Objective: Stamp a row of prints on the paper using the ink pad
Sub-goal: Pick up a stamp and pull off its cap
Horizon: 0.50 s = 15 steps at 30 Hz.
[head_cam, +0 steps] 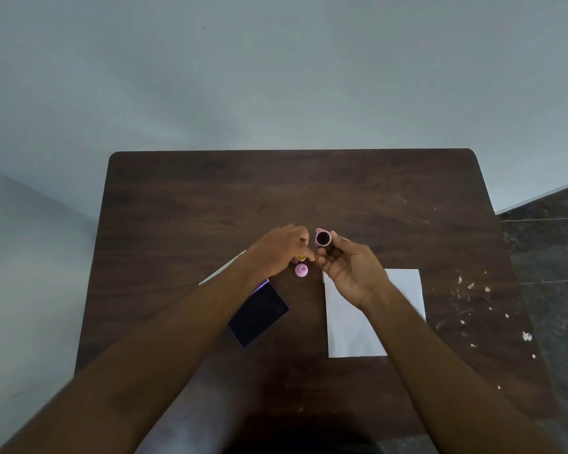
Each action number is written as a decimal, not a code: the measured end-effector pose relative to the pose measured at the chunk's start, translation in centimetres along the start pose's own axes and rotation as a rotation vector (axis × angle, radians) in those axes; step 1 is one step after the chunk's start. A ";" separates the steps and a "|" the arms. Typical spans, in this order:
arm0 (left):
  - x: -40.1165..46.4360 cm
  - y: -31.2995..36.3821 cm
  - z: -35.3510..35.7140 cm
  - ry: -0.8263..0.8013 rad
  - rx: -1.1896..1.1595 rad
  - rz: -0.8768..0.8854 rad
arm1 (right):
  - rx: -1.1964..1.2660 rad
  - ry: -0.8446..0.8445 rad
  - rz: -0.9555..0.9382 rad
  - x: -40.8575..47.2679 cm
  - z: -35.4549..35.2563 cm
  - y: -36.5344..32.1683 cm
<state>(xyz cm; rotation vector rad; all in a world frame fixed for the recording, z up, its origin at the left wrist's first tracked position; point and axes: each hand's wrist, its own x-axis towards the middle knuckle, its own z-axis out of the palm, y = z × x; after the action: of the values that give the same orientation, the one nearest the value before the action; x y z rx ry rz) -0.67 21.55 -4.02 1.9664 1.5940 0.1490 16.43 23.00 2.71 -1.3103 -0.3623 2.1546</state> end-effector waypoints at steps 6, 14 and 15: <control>-0.4 -0.8 1.0 0.041 0.001 0.033 | -0.016 -0.004 0.002 0.1 0.6 -0.1; -2.7 -1.7 2.3 0.264 -0.187 -0.132 | -0.041 -0.014 0.030 0.6 1.3 0.8; -2.9 -1.7 2.4 0.300 -0.238 -0.175 | -0.049 -0.010 0.033 0.7 1.3 1.0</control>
<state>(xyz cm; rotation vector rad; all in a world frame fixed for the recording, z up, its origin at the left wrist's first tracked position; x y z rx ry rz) -1.85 18.12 -6.03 1.6721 1.8330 0.5590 14.74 22.72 2.38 -1.3414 -0.4030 2.1930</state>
